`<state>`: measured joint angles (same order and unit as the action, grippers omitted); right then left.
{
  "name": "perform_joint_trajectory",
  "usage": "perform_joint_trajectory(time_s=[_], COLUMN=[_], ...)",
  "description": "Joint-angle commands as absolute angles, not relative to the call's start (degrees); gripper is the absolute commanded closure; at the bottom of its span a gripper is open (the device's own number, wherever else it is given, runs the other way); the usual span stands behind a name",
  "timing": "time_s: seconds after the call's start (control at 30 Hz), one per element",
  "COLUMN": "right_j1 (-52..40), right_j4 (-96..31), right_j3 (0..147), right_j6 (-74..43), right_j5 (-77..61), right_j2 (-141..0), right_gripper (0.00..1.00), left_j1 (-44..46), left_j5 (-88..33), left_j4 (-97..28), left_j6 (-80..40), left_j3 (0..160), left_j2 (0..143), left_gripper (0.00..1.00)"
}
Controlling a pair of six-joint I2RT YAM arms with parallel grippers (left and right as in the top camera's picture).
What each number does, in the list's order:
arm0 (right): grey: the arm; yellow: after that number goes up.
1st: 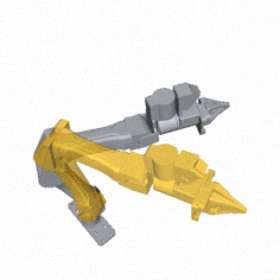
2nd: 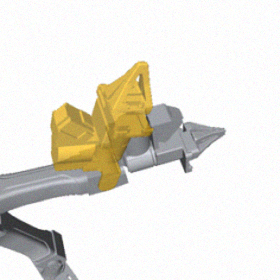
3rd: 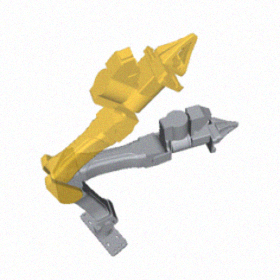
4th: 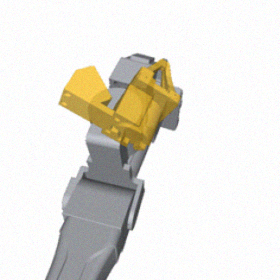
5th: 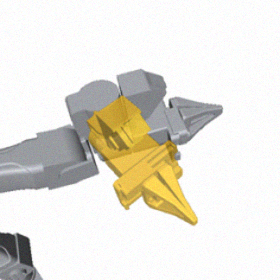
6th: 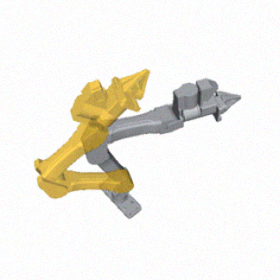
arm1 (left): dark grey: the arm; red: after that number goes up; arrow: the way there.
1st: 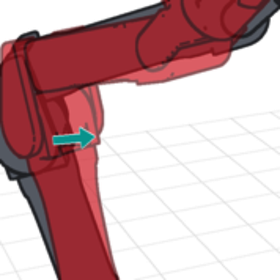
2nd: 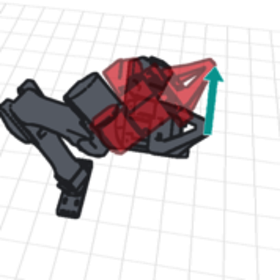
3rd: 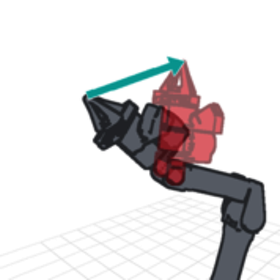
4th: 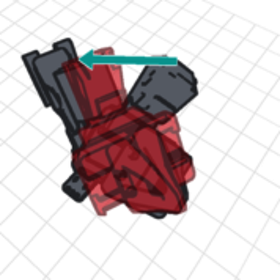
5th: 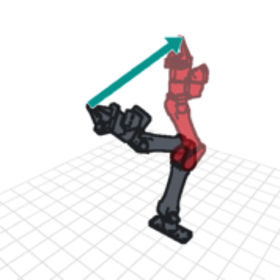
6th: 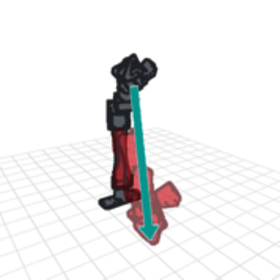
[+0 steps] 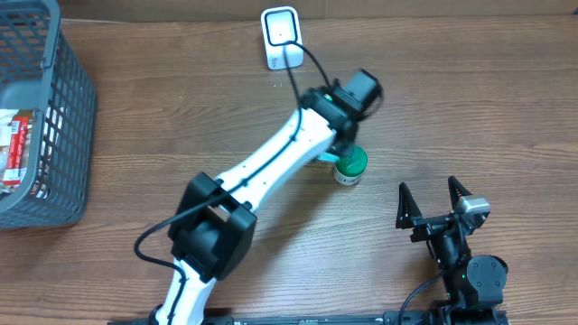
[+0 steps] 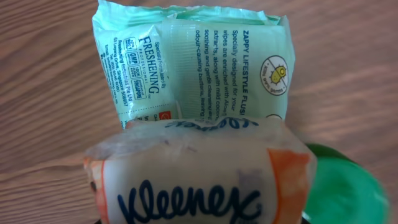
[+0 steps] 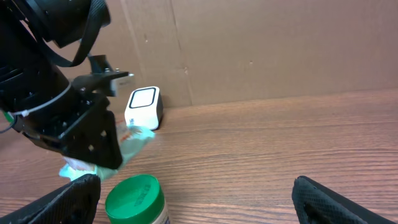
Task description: Scan the item barcode
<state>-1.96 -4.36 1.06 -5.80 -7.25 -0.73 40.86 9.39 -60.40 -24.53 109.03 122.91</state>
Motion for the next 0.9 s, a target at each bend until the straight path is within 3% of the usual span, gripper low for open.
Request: perform_joint_trajectory(time_s=[0.0,0.27,0.63,0.87], right_j1=[-1.9,-1.9,-1.9,-1.9], right_j4=[-4.2,-4.2,-4.2,-4.2], right_j3=[0.4,0.4,0.4,0.4], right_j6=[-5.9,-5.9,-5.9,-5.9], right_j5=[-7.2,-7.2,-7.2,-7.2], right_j2=[-0.2,-0.2,-0.2,-0.2], right_gripper=[0.00,0.00,0.00,0.00], left_j1=[39.3,39.9,43.6,44.3], left_j5=[7.9,7.3,-9.7,-13.8], left_j4=[-61.1,-58.5,-54.5,-54.8], left_j6=[-25.8,-26.0,-25.9,-30.1], left_j3=[110.7,104.8,101.5,101.5], left_j2=[121.4,121.5,121.5,121.5], left_gripper=[0.68,0.68,0.69,0.74])
